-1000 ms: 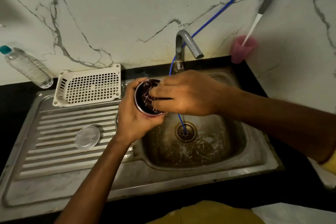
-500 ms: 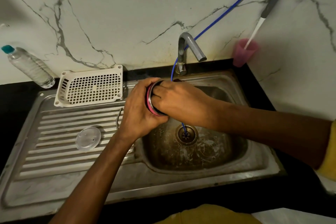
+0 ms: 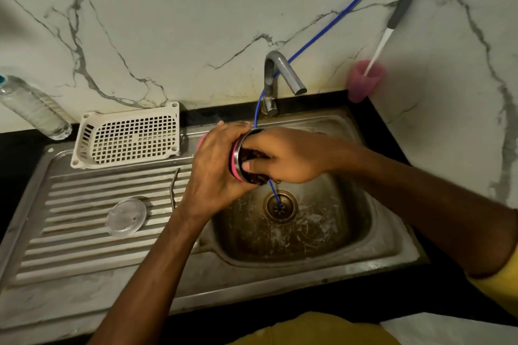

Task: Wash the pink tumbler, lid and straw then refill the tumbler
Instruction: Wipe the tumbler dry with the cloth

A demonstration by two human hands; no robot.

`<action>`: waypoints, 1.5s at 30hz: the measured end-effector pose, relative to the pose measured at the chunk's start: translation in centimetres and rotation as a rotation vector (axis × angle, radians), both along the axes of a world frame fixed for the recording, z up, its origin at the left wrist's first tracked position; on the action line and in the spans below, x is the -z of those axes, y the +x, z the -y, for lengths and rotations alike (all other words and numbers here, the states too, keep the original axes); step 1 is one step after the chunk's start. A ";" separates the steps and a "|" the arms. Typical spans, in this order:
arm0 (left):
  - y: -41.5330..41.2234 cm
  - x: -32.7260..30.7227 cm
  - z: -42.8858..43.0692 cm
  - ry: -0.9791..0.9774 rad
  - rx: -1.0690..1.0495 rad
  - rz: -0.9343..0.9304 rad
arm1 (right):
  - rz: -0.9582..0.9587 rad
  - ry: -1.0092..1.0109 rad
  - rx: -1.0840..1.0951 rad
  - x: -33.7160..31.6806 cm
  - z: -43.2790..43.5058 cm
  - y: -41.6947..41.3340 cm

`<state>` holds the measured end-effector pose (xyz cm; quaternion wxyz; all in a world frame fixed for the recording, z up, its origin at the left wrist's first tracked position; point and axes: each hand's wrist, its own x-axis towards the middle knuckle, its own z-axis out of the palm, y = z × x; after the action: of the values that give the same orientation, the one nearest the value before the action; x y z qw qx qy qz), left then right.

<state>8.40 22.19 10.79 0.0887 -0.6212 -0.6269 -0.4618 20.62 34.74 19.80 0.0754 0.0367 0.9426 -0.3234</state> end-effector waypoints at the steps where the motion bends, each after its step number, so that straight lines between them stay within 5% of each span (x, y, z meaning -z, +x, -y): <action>1: 0.1 0.1 -0.1 0.006 -0.008 0.051 | -0.016 -0.142 0.094 0.5 0.0 0.0; 9: -0.1 1.1 0.3 -0.097 -0.014 0.186 | -0.124 -1.262 0.674 3.6 2.4 1.1; 12: -0.6 1.4 0.6 -0.112 -0.013 0.323 | -0.243 -1.363 0.795 3.7 3.2 1.4; 14: -1.0 1.6 1.0 -0.097 -0.047 0.435 | -0.364 -1.225 0.852 2.8 3.2 2.0; 20: -0.9 2.3 1.6 -0.093 -0.094 0.491 | -0.612 -0.328 0.691 -0.8 1.5 4.2; 29: 0.3 0.0 1.2 -0.055 0.011 0.399 | -0.640 0.220 0.213 0.7 3.5 2.2; 33: 0.1 0.3 1.5 -0.077 -0.026 0.352 | -0.539 0.561 0.270 1.6 4.4 1.6; 45: 2.0 -0.4 0.1 -0.032 -0.027 0.147 | -0.157 0.369 0.520 1.8 4.9 0.1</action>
<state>10.43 22.06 11.18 0.0389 -0.5784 -0.6474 -0.4948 20.75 29.87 18.05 -0.0907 0.2640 0.9473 -0.1572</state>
